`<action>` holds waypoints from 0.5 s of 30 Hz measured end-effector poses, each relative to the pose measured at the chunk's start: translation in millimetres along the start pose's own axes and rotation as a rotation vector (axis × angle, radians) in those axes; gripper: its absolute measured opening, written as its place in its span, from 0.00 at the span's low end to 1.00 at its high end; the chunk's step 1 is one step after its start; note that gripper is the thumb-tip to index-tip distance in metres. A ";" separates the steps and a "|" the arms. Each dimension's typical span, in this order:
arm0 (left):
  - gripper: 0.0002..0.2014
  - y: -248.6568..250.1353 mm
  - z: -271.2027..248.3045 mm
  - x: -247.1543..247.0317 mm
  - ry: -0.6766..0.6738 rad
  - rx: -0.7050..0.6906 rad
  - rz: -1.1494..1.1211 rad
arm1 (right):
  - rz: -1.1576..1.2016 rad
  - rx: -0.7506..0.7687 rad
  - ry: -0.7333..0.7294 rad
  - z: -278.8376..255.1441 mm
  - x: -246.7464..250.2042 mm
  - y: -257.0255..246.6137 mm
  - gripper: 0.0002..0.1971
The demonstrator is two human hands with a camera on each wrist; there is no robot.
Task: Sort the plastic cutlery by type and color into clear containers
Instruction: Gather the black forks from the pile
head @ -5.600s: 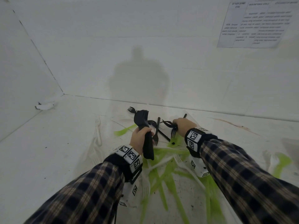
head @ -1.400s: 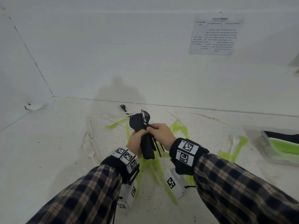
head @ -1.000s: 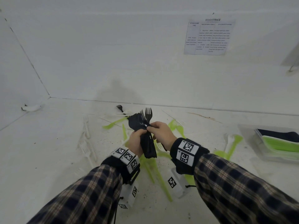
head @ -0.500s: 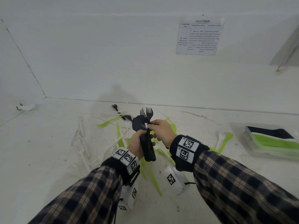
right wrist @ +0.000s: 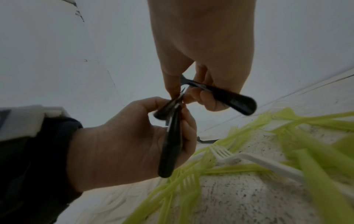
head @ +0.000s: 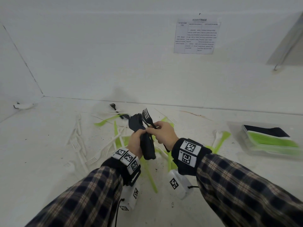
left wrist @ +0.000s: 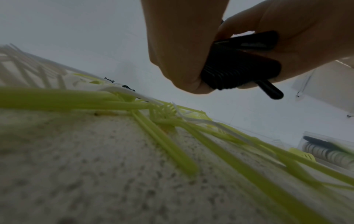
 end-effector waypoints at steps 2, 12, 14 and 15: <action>0.11 0.8 -1.3 0.0 -0.010 -0.012 0.003 | 0.000 0.025 -0.013 -1.2 0.3 -2.0 0.06; 0.07 1.6 9.7 11.8 0.009 -0.030 -0.064 | 0.025 -0.048 -0.125 -6.5 -17.0 -3.9 0.07; 0.07 4.8 12.7 17.7 0.045 -0.064 -0.060 | 0.058 -0.102 -0.105 -4.3 -20.7 -0.9 0.12; 0.06 6.5 13.5 19.9 0.055 -0.072 -0.061 | 0.028 -0.100 -0.088 -2.8 -22.5 -0.2 0.15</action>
Point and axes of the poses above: each hand's wrist, its own z-axis towards the middle knuckle, its own x-axis out of the back of the hand, y = z × x, the point moved 9 cm from there along z, towards the middle knuckle, and after that the axes turned 12 degrees about y, right-handed, at the moved point
